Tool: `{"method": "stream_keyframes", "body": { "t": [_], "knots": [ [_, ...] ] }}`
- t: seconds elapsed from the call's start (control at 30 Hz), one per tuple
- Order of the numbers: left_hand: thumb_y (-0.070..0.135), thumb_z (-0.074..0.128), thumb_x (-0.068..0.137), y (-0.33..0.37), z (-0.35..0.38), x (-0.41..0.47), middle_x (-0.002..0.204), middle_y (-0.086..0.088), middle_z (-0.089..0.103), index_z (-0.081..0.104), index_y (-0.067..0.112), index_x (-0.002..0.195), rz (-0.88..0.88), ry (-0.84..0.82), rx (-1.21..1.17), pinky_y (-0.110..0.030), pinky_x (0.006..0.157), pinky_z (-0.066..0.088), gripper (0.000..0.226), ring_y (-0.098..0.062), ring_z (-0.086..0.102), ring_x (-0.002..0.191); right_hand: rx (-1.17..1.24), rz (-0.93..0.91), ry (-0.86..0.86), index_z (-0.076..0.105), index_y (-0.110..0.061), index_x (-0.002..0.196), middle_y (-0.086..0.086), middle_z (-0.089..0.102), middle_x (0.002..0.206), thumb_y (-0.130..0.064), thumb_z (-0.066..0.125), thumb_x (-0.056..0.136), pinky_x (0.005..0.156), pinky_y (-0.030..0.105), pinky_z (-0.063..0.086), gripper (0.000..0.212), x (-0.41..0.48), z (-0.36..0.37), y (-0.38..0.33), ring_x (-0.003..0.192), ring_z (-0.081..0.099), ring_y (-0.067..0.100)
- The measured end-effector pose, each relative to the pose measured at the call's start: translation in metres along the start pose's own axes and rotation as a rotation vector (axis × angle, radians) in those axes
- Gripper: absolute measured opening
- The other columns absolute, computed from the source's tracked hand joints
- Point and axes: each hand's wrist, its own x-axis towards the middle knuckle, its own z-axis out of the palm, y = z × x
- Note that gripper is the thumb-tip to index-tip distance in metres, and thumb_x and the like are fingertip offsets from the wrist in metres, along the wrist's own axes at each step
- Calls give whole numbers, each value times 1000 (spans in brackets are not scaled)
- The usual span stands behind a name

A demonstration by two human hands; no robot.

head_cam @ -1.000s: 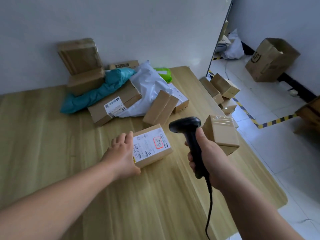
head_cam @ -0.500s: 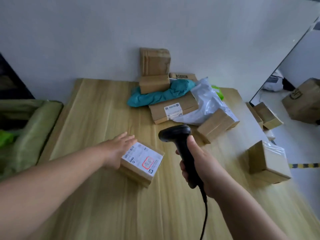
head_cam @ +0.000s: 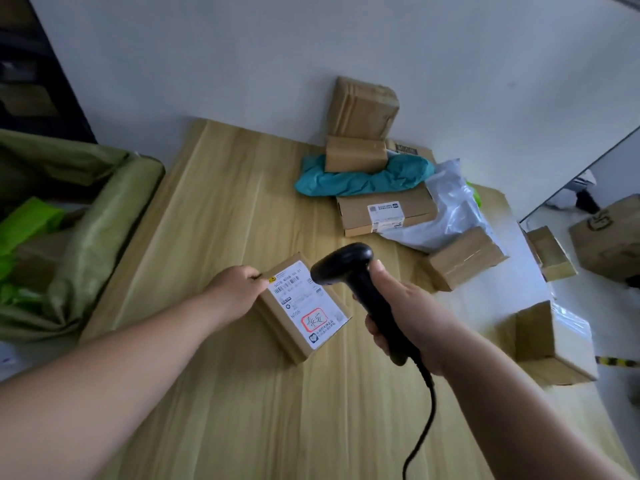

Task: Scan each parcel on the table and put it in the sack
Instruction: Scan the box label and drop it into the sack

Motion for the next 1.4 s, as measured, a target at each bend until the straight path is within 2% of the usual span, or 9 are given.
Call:
{"method": "stream_keyframes", "body": {
  "t": [0.1,0.43,0.6,0.87,1.03,1.13,1.2,1.3,1.4],
  "knots": [
    [20,50,93,3,-4,3,98,-5,68,69,15,96,9,21,-65,-35,89,50,20,-23,61,95,-69,-8,-24,64,-9,104,3,60,58,-82,44,72,42,24,38,83,1,-1,-16,45,52,18],
    [24,50,95,-2,-2,5,94,-11,70,69,16,92,-2,57,-113,-37,81,51,20,-26,63,87,-148,18,-57,67,-10,89,3,58,58,-75,42,89,40,20,38,70,1,3,-46,44,50,18],
    [24,50,95,-1,-2,5,93,-6,69,69,15,98,-5,56,-116,-31,77,48,21,-24,62,89,-146,10,-68,68,-9,90,4,59,59,-74,41,90,41,22,38,71,4,2,-48,45,50,18],
    [24,49,95,-1,1,4,80,-1,64,67,16,96,-30,68,-141,-26,60,42,20,-18,55,71,-116,-1,-99,67,-9,91,5,58,61,-76,40,89,44,23,39,73,1,-5,-47,46,49,18],
    [35,50,95,-2,5,-2,92,-4,63,60,13,101,-128,112,-166,-30,69,45,25,-22,60,83,-68,-71,-98,64,-7,101,4,58,61,-79,54,76,42,24,38,77,3,-12,-39,46,51,17],
    [48,48,91,-3,11,-9,109,-10,60,51,5,121,-277,121,-221,-31,67,43,53,-28,59,98,-51,-166,-7,60,-7,90,4,57,61,-49,71,84,41,25,39,44,20,-11,-21,47,53,17],
    [56,50,88,-2,20,-17,108,-12,59,49,4,121,-386,137,-300,-35,74,49,61,-31,59,98,-91,-179,75,59,-9,86,5,58,66,-30,71,87,51,27,44,25,40,-7,-5,54,54,17],
    [63,56,84,0,37,-34,94,-6,57,51,12,113,-473,73,-451,-35,79,51,59,-25,57,85,-157,-126,155,60,-12,92,3,56,72,-32,68,88,57,30,43,22,68,0,18,60,49,19],
    [65,56,82,2,58,-47,113,-3,58,52,20,123,-509,-27,-541,-32,80,45,61,-22,55,104,-98,-63,57,59,-13,100,6,58,75,-36,66,91,56,32,44,25,87,8,37,60,49,20]
  ]
}}
